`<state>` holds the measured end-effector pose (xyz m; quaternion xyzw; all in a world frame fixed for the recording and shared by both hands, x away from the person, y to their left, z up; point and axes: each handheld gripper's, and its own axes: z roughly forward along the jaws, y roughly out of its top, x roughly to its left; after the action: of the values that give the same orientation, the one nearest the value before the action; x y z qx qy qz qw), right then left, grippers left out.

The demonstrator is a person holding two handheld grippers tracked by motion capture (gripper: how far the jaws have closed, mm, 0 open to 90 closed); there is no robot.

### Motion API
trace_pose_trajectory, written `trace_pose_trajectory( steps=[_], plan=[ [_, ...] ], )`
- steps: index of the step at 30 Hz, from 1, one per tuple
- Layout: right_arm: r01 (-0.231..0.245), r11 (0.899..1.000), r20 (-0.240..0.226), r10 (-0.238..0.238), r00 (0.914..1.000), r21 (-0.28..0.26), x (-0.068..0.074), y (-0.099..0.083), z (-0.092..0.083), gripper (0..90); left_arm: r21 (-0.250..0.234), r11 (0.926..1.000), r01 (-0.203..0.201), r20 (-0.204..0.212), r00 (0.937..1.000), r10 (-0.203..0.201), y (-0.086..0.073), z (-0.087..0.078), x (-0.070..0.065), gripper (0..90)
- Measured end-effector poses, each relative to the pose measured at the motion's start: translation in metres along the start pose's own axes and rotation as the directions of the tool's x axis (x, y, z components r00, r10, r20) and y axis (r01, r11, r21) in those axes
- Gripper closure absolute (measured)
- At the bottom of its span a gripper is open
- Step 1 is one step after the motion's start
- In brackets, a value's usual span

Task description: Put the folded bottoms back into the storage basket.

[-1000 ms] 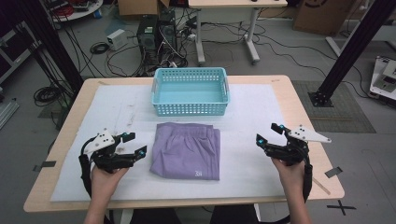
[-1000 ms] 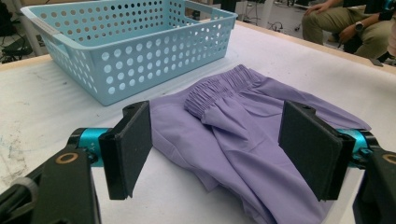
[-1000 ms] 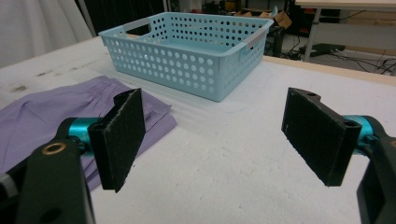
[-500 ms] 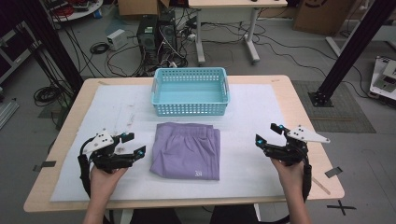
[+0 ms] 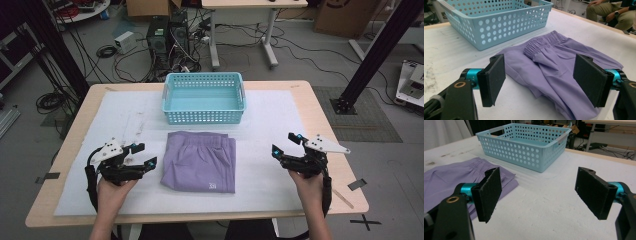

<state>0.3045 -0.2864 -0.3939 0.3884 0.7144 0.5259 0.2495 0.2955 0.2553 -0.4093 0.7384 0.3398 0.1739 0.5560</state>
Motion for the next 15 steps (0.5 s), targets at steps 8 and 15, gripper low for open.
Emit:
trace_pose_trajectory(
  steps=[8, 15],
  plan=[
    [-0.005, 1.0, -0.023, 0.006, 0.9997, 0.022, 0.017, -0.004, 0.013, 24.7, 0.047, 0.9959, 0.077, -0.004, 0.997, -0.077, -0.004, 0.008, 0.0, 26.0],
    [-0.033, 0.995, -0.082, 0.041, 0.9958, 0.092, 0.048, -0.01, 0.041, 25.8, 0.133, 0.9785, 0.158, 0.011, 0.9869, -0.161, -0.012, 0.035, -0.005, 27.6]
  ],
)
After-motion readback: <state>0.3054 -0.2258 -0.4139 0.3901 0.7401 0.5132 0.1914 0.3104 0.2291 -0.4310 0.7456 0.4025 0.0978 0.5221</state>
